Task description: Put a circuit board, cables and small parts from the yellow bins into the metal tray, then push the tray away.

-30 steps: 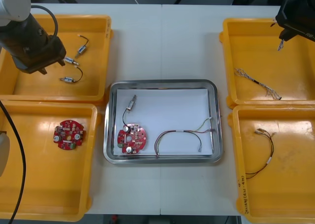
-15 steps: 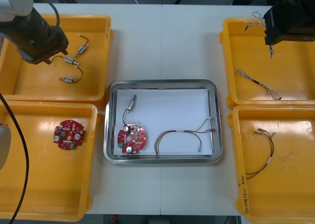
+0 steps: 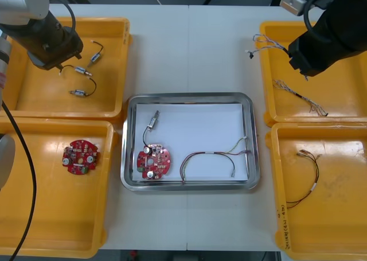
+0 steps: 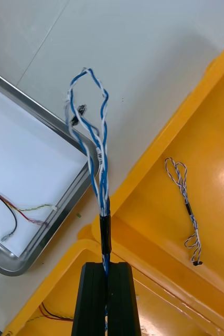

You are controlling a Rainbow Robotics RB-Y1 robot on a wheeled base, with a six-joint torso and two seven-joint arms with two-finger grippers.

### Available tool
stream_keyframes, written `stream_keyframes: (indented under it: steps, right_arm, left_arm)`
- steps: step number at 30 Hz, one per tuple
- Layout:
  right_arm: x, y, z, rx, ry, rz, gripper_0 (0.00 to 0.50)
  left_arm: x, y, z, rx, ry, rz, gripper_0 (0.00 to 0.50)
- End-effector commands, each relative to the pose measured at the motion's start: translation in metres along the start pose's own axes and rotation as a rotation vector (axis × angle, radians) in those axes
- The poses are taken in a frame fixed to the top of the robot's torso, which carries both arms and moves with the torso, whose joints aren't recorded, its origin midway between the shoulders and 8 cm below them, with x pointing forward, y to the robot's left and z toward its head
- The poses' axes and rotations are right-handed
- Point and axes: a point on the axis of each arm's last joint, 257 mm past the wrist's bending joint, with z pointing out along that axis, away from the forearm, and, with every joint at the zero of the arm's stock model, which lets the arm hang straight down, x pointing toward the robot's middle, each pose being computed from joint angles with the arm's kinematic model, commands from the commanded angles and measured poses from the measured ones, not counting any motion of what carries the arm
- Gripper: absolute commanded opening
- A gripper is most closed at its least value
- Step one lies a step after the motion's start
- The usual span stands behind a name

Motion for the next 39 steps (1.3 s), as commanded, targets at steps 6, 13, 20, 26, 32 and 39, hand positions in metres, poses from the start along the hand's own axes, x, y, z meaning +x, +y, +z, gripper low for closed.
stream_keyframes:
  steps: [6,13,20,26,32,39]
  right_arm:
    - [0.004,0.029,0.013,0.003,0.033,-0.251,0.0]
    - [-0.005,0.064,0.029,-0.022,0.048,-0.366,0.0]
    - [-0.009,0.078,0.048,-0.011,0.082,-0.595,0.0]
    - [-0.013,0.09,0.06,0.014,0.109,-0.751,0.0]
    - [-0.002,0.1,0.076,0.015,0.159,-0.849,0.0]
    - [0.0,0.11,0.101,-0.011,0.164,-0.861,0.0]
  left_arm:
    - [-0.044,-0.01,-0.005,0.007,-0.12,-0.05,0.5]
    - [-0.043,-0.012,0.012,0.01,-0.131,-0.044,0.5]
    - [-0.04,-0.012,0.027,0.003,-0.145,-0.027,0.5]
    - [-0.035,-0.014,0.037,0.007,-0.148,-0.022,0.5]
    - [-0.031,-0.012,0.048,0.0,-0.151,-0.01,0.5]
    - [-0.025,-0.015,0.053,-0.002,-0.147,-0.006,0.5]
